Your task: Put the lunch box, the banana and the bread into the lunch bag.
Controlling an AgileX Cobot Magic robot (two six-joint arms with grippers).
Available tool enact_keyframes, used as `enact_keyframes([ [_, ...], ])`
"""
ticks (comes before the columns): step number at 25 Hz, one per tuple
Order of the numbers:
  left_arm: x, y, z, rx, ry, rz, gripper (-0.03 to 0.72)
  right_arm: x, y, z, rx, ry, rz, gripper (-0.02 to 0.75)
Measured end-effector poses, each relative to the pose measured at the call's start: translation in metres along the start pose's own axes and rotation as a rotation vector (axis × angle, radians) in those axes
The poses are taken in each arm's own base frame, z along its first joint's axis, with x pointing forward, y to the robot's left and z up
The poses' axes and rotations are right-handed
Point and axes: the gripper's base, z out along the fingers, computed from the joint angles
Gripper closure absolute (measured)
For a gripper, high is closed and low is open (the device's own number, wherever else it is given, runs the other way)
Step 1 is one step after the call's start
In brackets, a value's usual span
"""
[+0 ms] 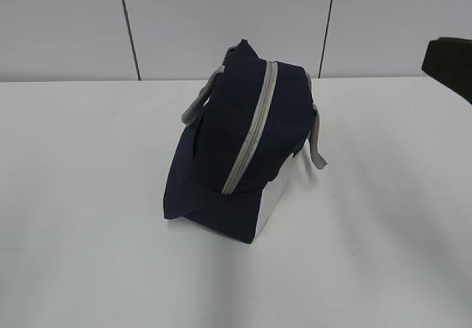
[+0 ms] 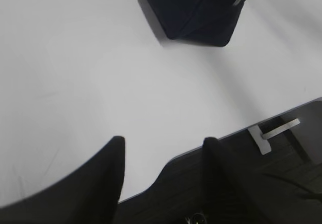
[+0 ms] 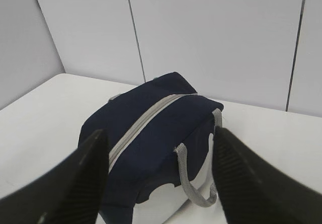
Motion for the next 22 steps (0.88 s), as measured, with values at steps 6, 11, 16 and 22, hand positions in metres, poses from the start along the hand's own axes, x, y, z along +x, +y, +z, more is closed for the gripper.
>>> enact_keyframes([
  [6,0.002,0.004,0.001,-0.045,-0.001,0.015,0.335,0.017,-0.001,0.001,0.014,0.044,0.003,0.259],
  [11,0.002,0.004,0.001,-0.046,-0.002,0.016,0.335,0.027,-0.013,0.000,0.144,0.050,0.007,0.259],
  [16,0.002,0.005,0.001,-0.047,-0.002,0.016,0.337,0.032,-0.015,0.003,0.166,0.071,0.012,0.259],
  [22,0.002,0.005,0.001,-0.047,-0.002,0.016,0.338,0.049,-0.009,0.021,0.079,0.191,0.021,0.259],
])
